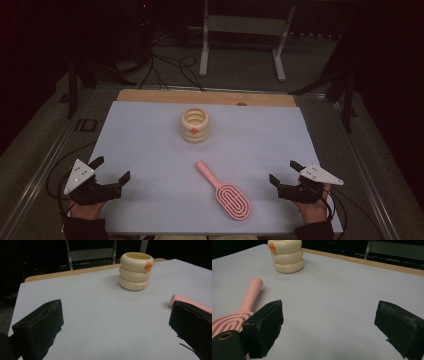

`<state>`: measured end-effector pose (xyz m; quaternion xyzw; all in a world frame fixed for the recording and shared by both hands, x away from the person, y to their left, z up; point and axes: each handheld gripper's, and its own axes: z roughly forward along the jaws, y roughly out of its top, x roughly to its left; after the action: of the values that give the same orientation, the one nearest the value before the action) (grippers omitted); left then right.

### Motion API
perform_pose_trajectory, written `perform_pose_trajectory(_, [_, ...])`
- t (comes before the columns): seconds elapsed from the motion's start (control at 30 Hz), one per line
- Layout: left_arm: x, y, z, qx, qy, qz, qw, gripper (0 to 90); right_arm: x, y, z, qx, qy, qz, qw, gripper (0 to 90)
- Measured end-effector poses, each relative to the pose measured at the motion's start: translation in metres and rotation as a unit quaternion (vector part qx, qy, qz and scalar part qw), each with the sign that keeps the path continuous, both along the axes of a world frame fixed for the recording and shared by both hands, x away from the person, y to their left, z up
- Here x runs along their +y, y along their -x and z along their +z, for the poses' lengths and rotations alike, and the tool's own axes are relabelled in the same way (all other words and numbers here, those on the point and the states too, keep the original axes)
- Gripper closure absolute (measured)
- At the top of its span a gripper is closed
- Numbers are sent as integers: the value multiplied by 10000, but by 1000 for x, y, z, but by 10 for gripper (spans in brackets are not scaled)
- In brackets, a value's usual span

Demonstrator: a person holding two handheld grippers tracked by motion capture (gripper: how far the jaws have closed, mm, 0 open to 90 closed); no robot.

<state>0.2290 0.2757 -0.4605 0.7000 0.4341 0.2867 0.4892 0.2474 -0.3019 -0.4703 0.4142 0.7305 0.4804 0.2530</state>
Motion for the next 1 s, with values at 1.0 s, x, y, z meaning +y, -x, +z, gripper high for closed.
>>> perform_pose_trajectory(1.0, [-3, 1, -4, -72, -158, 38, 9998, 3, 3, -3, -1, 150, -43, 92, 9998, 83])
